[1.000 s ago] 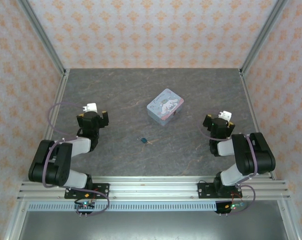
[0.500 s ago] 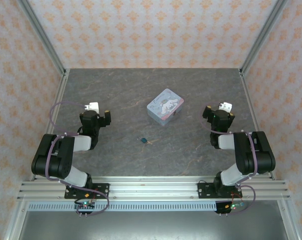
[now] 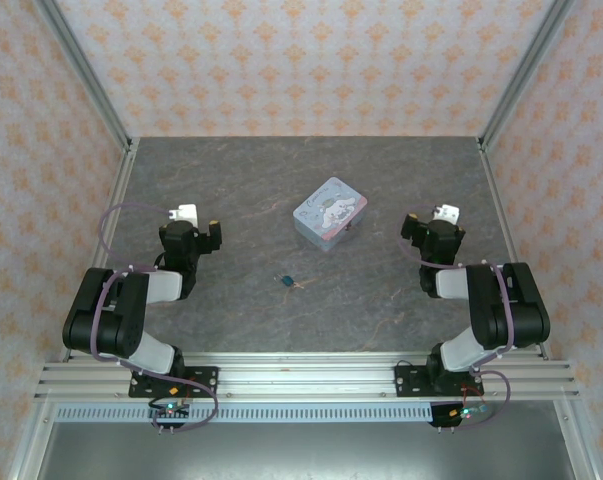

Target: Unlock a padlock with a key

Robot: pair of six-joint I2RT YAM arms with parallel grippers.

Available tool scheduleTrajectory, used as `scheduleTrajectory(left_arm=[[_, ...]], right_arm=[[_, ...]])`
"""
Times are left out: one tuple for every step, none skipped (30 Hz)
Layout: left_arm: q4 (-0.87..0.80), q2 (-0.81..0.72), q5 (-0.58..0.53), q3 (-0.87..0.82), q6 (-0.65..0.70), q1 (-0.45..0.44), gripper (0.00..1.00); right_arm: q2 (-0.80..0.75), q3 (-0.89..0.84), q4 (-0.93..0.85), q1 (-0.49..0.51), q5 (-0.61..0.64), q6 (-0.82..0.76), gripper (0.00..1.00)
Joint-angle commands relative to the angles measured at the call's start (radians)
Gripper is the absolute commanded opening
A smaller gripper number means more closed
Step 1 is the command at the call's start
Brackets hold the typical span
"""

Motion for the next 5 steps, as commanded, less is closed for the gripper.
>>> scheduleTrajectory(left_arm=[[0.034, -0.004, 0.004, 0.018, 0.015, 0.003, 1.0], [0.033, -0.003, 0.005, 0.018, 0.015, 0.003, 1.0], [0.034, -0.003, 0.005, 0.018, 0.015, 0.004, 1.0], [0.033, -0.003, 0.004, 0.018, 0.015, 0.004, 1.0], [0.032, -0.004, 0.004, 0.018, 0.015, 0.003, 1.0]], right_arm=[[0.001, 0.019, -0.017, -0.011, -0.023, -0.009, 0.99], [0.0, 0.015, -0.013, -0.011, -0.024, -0.009, 0.99], [-0.005, 0.01, -0.008, -0.01, -0.025, -0.01, 0.99], [-0.007, 0.004, 0.002, -0.01, -0.026, -0.011, 0.99], [-0.009, 0.002, 0.005, -0.01, -0.026, -0.011, 0.99]])
